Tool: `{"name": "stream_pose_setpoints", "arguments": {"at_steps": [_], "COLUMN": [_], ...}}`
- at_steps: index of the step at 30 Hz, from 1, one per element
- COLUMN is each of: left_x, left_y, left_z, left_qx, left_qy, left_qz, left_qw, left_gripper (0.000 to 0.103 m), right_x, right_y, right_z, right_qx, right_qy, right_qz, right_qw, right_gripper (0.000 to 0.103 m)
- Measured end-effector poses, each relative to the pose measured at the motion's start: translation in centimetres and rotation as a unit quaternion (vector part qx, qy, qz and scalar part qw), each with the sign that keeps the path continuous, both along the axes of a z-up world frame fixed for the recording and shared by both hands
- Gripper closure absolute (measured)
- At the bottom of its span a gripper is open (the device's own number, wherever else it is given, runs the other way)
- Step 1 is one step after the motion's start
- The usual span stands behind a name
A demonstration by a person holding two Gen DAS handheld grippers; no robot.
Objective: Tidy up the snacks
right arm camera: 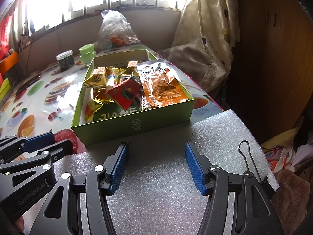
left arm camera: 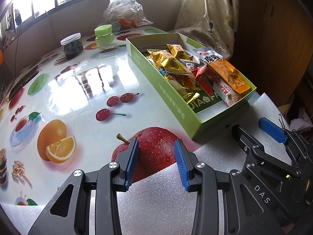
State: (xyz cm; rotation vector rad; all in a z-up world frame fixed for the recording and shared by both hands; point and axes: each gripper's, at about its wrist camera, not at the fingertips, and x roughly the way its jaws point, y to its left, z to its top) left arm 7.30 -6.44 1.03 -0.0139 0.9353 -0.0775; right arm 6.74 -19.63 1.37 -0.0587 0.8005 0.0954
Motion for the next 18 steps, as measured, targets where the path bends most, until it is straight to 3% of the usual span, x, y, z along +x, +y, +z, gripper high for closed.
{"name": "stream_pose_setpoints", "arguments": {"at_steps": [18], "left_x": [0.05], "left_y": [0.0], "left_z": [0.01], "left_qx": [0.0], "left_qy": [0.0], "left_qz": [0.0], "left_qw": [1.0], "left_gripper": [0.064], "right_x": [0.0], "right_y": [0.03], "right_z": [-0.01], "right_qx": [0.0], "right_qy": [0.0], "right_qz": [0.0], "right_qw": [1.0], "right_gripper": [0.044]}}
